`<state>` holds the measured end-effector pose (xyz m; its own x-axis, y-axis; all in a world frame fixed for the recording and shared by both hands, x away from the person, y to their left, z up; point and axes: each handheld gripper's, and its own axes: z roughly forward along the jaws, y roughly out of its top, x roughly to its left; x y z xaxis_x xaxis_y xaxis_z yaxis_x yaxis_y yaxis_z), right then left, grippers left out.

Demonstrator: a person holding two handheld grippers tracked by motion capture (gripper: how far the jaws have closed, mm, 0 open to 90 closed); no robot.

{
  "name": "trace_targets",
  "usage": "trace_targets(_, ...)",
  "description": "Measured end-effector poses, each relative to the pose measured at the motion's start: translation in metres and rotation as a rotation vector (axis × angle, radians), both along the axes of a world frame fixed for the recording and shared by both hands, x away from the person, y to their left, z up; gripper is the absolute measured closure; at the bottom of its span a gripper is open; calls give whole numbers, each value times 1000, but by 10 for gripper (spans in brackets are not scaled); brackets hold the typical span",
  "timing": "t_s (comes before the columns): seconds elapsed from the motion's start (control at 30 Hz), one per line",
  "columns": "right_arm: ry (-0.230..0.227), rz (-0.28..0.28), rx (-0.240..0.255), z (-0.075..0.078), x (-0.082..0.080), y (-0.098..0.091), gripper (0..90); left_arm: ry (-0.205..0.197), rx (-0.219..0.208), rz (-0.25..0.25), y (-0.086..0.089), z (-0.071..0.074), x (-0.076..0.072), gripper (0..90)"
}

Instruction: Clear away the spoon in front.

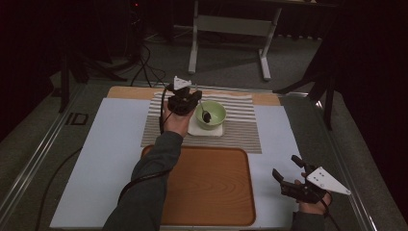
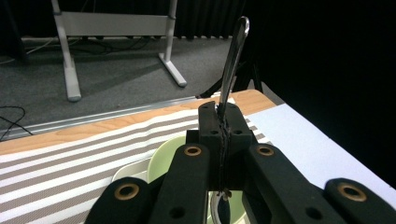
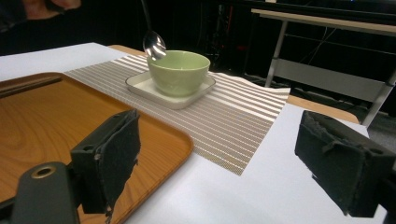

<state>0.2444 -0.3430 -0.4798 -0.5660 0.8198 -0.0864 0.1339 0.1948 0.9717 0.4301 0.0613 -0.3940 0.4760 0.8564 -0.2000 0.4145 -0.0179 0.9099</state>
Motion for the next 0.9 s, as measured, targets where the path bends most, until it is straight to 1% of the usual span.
trace_targets(0.03,0,0,0,0,0,0,136,0,0,0,0,0,0,900)
trace_targets(0.13,1,-1,-3,0,0,1,136,-2,7,12,9,3,-8,900)
trace_targets(0.23,2,-1,-6,0,0,1,136,1,2,20,14,6,-13,899)
trace_targets(0.43,2,0,-8,0,0,1,136,5,16,21,21,11,-24,899)
trace_targets(0.9,2,-1,-7,0,-1,1,136,27,40,20,34,12,-45,899)
